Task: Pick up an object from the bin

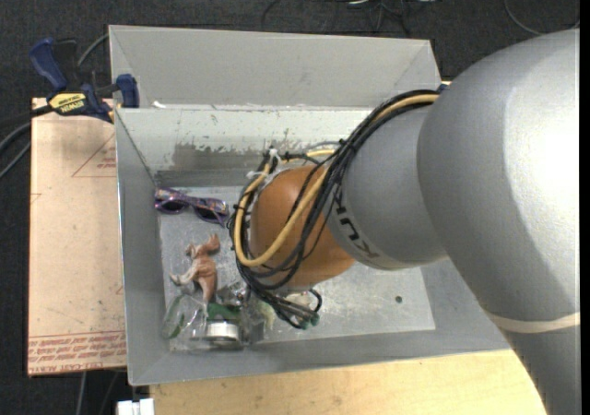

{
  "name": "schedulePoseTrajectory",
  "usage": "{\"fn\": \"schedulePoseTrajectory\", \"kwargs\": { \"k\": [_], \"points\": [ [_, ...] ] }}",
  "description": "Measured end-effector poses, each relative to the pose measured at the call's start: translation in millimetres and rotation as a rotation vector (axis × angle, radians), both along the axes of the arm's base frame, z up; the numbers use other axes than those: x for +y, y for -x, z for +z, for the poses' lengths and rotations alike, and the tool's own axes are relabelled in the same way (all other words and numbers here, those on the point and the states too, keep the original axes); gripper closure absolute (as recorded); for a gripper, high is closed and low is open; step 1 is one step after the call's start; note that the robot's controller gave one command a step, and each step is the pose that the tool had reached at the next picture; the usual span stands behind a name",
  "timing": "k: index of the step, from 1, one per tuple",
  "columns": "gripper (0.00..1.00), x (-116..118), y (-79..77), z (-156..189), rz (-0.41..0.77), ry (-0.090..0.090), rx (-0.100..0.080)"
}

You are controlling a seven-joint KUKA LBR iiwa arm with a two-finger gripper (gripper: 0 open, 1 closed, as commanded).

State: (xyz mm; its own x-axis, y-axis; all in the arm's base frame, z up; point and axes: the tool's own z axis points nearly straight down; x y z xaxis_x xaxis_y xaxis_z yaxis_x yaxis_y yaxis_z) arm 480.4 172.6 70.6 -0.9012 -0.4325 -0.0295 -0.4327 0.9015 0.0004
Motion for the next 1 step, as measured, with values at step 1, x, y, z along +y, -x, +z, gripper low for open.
{"fn": "schedulePoseTrajectory", "kwargs": {
  "k": [1],
  "points": [
    [1.00, 16.7, -1.5, 0.0, 0.011, -0.002, -0.002]
  ]
}}
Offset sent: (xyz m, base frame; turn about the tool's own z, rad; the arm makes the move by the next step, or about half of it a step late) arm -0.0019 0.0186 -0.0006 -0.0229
